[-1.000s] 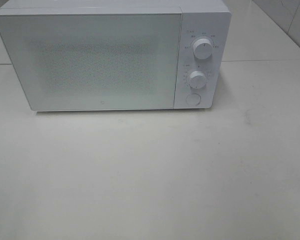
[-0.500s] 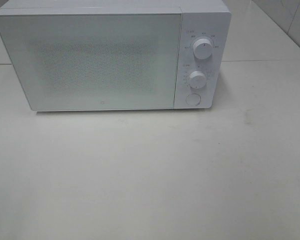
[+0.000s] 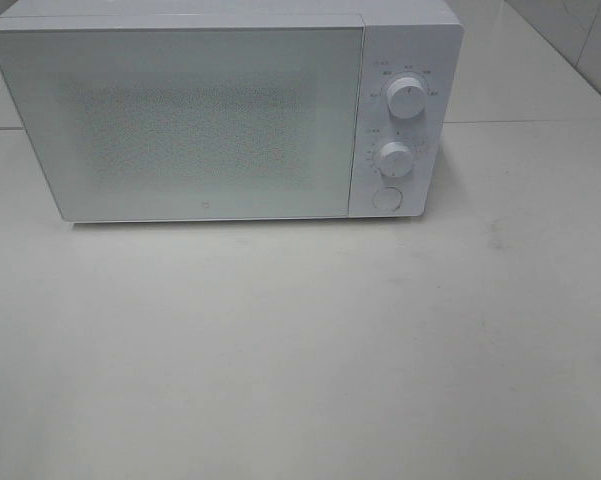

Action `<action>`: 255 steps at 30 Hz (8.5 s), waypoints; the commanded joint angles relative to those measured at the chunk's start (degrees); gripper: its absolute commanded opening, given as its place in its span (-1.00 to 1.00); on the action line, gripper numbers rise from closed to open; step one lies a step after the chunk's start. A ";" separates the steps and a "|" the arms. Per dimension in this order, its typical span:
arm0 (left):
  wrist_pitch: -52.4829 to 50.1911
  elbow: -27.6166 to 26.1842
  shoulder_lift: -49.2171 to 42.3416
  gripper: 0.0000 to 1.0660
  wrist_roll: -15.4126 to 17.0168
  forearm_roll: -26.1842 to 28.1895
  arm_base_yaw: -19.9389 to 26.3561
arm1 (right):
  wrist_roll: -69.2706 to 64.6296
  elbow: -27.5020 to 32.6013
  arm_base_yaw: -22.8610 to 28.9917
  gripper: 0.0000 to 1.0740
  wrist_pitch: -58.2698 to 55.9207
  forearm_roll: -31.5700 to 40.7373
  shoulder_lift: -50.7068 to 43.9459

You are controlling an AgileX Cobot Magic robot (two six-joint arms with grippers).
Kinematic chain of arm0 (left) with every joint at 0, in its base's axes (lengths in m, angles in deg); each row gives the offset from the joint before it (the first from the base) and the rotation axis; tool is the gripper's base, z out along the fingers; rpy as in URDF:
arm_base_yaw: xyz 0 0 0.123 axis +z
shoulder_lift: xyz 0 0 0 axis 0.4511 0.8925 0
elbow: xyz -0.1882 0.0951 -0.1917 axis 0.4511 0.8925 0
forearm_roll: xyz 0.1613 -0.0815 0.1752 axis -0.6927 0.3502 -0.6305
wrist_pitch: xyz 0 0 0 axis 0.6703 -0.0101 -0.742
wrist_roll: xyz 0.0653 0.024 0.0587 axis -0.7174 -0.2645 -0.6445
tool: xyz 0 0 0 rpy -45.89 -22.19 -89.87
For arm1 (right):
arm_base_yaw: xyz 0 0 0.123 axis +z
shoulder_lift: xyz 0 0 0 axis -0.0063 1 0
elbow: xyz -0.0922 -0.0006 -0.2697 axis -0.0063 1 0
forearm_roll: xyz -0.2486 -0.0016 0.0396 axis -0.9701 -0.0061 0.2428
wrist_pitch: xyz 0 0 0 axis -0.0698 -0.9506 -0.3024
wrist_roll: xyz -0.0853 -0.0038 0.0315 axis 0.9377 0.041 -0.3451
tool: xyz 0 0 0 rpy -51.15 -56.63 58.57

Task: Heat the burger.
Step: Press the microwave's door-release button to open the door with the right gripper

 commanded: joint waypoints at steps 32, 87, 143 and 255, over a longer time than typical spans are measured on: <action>-0.74 0.23 -0.86 0.88 0.46 -0.06 0.00 | 1.09 -2.86 -0.46 0.42 25.55 -0.46 24.41; -0.74 0.23 -0.86 0.88 0.46 -0.06 0.00 | 26.93 14.67 17.36 0.42 112.36 29.28 79.64; -0.74 0.23 -0.86 0.87 0.46 -0.06 0.00 | -23.95 1.03 41.54 -0.08 118.72 52.43 99.69; -0.74 0.23 -0.86 0.87 0.40 -0.06 0.00 | -65.95 -27.44 24.87 -1.00 108.58 41.25 124.16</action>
